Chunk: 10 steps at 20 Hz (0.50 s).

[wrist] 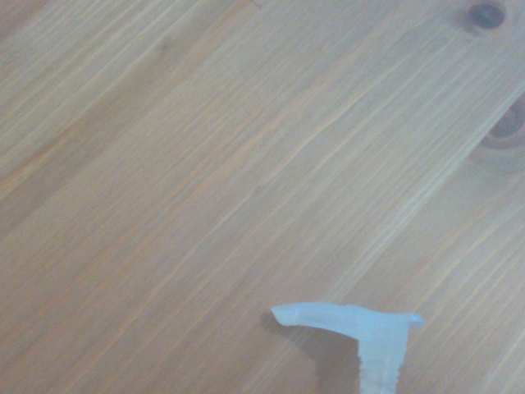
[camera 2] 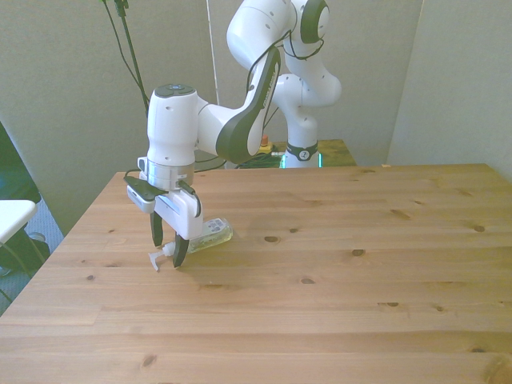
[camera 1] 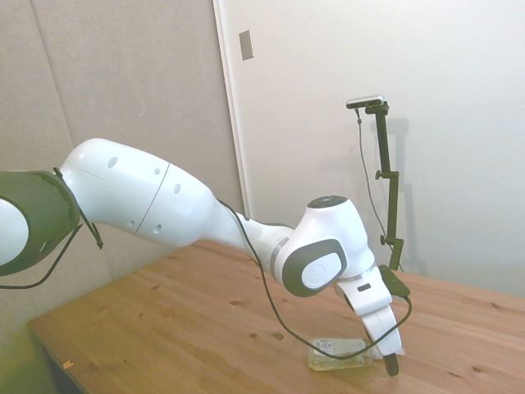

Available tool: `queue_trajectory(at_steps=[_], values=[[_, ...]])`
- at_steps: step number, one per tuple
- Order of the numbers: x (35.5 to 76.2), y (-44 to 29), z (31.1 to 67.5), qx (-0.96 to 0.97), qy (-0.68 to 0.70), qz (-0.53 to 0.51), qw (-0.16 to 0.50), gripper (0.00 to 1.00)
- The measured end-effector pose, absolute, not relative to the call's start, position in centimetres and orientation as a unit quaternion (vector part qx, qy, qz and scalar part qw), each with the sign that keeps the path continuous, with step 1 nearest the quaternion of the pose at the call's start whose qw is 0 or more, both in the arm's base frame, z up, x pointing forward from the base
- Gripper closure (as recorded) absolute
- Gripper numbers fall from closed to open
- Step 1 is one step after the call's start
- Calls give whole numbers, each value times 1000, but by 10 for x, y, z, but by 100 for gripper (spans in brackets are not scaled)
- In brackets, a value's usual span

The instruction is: Stand the sanitizer

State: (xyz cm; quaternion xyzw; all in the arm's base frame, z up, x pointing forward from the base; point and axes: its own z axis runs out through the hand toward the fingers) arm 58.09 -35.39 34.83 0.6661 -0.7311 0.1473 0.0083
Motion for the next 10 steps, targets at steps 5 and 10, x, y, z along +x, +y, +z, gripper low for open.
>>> queue_trajectory(at_steps=[5, 10], values=[[580, -357, 348, 668, -730, 144, 2, 100], [581, -358, 349, 671, -728, 141, 2, 100]])
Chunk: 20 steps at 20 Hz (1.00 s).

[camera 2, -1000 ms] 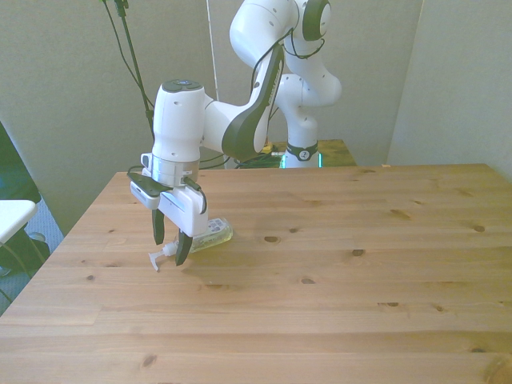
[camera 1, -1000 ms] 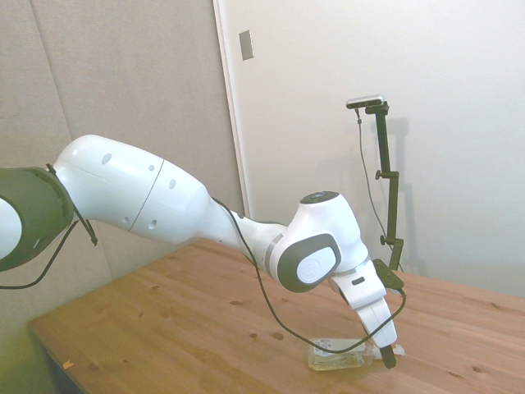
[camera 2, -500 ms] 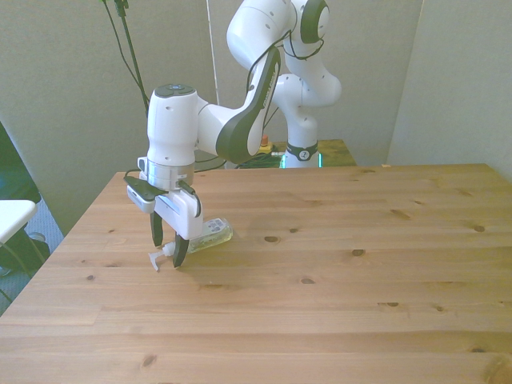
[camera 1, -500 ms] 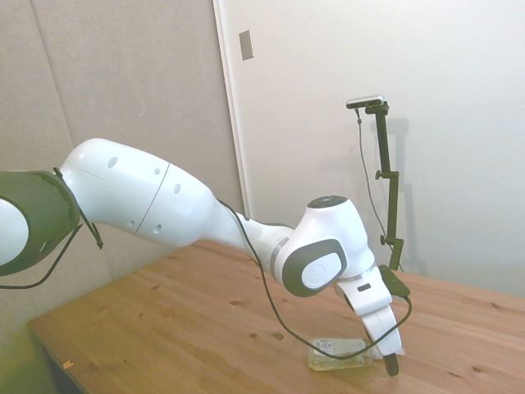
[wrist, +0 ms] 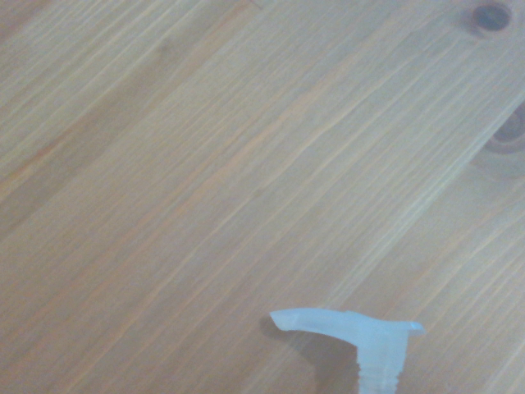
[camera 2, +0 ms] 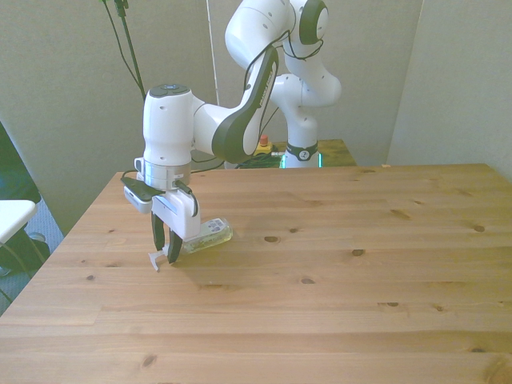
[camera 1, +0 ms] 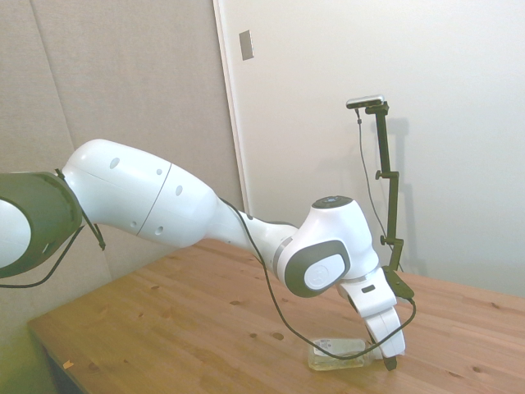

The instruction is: Stand the sanitizer

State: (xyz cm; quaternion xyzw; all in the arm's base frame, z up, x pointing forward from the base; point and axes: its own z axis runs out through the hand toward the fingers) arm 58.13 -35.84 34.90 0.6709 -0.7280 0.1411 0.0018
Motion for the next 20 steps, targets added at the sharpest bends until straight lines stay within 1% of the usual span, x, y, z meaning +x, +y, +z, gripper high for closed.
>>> queue_trajectory(at_steps=[7, 10, 12, 15, 18, 20], values=[[582, -359, 351, 683, -718, 135, -13, 100], [582, -357, 362, 684, -715, 142, -17, 100], [584, -353, 380, 686, -710, 161, -21, 100], [586, -335, 417, 686, -698, 207, -18, 100], [585, -297, 454, 674, -685, 274, -7, 100], [582, -269, 467, 665, -679, 310, 1, 100]])
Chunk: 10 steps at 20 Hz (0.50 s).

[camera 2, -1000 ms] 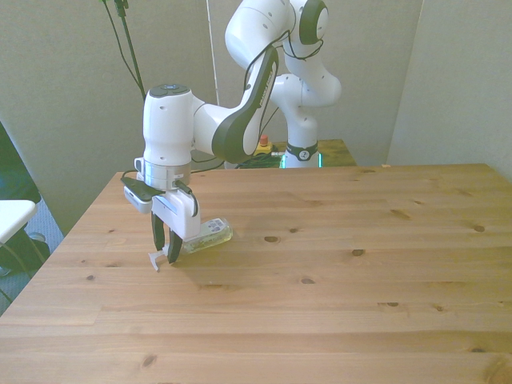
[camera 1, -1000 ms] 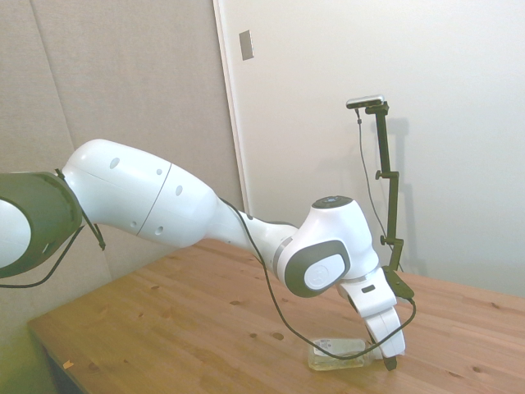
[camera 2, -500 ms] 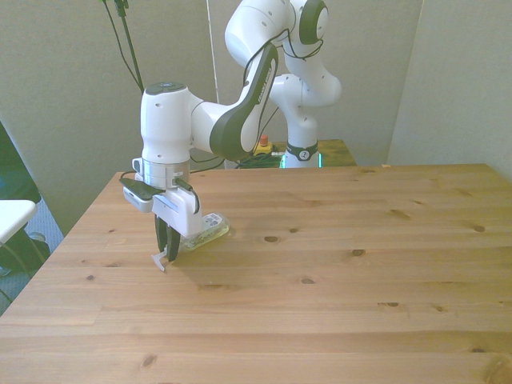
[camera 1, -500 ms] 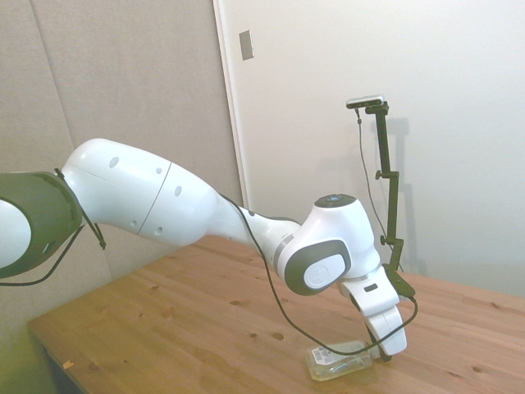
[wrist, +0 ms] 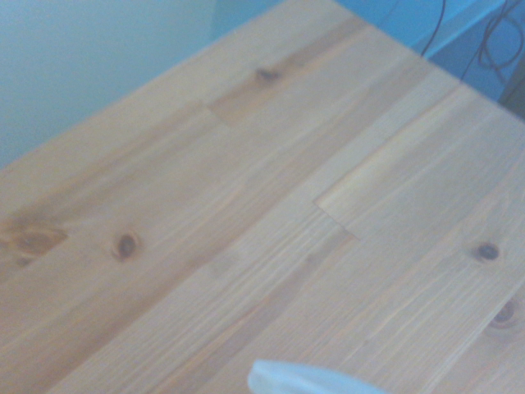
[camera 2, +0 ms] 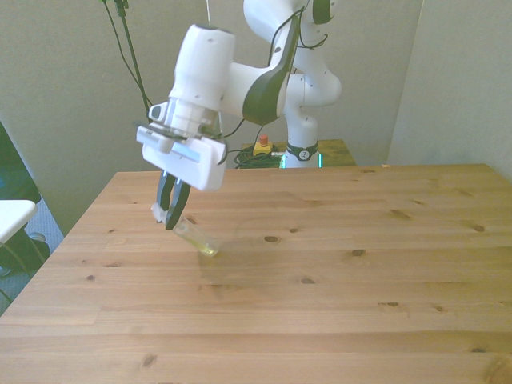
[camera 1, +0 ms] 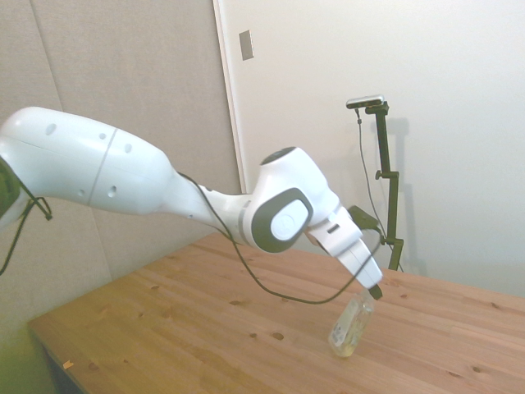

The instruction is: Stand the sanitizer

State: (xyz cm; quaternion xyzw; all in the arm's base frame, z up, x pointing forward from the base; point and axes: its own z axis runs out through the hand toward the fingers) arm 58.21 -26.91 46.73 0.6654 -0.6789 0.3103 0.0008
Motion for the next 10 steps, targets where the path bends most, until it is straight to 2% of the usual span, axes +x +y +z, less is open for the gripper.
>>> queue_trajectory(at_steps=[10], values=[[596, -168, 462, 654, -662, 367, 14, 100]])
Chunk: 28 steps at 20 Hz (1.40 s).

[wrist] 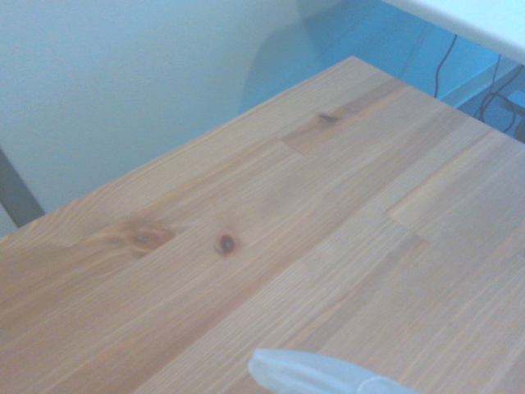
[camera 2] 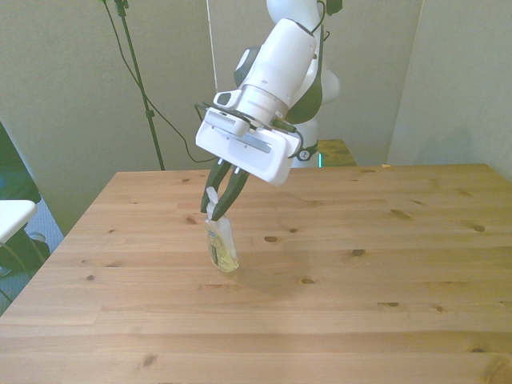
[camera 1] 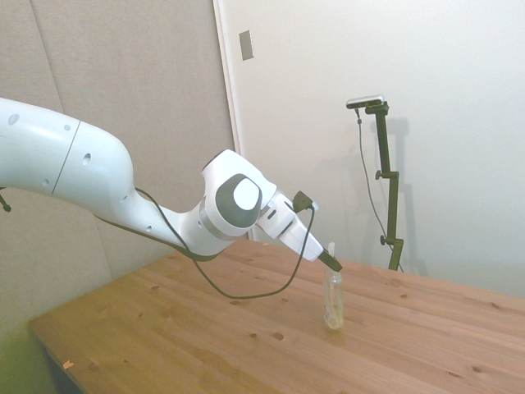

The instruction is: Stand the sanitizer

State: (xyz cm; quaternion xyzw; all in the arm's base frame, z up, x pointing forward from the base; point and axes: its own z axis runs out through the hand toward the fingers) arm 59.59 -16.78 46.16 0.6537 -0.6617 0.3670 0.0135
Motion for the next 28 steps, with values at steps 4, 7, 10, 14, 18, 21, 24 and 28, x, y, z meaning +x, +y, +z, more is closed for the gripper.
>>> queue_trajectory(at_steps=[4, 7, 10, 14, 18, 21, 24, 28], values=[[603, -141, 456, 657, -656, 370, 6, 100], [608, -126, 448, 661, -652, 372, 7, 100], [609, -122, 443, 660, -652, 373, 8, 0], [608, -124, 443, 658, -656, 369, 3, 0], [605, -124, 443, 659, -656, 368, 2, 0], [603, -124, 437, 661, -658, 362, 4, 0], [601, -125, 433, 661, -660, 358, 5, 0], [600, -127, 435, 660, -661, 356, 2, 0]])
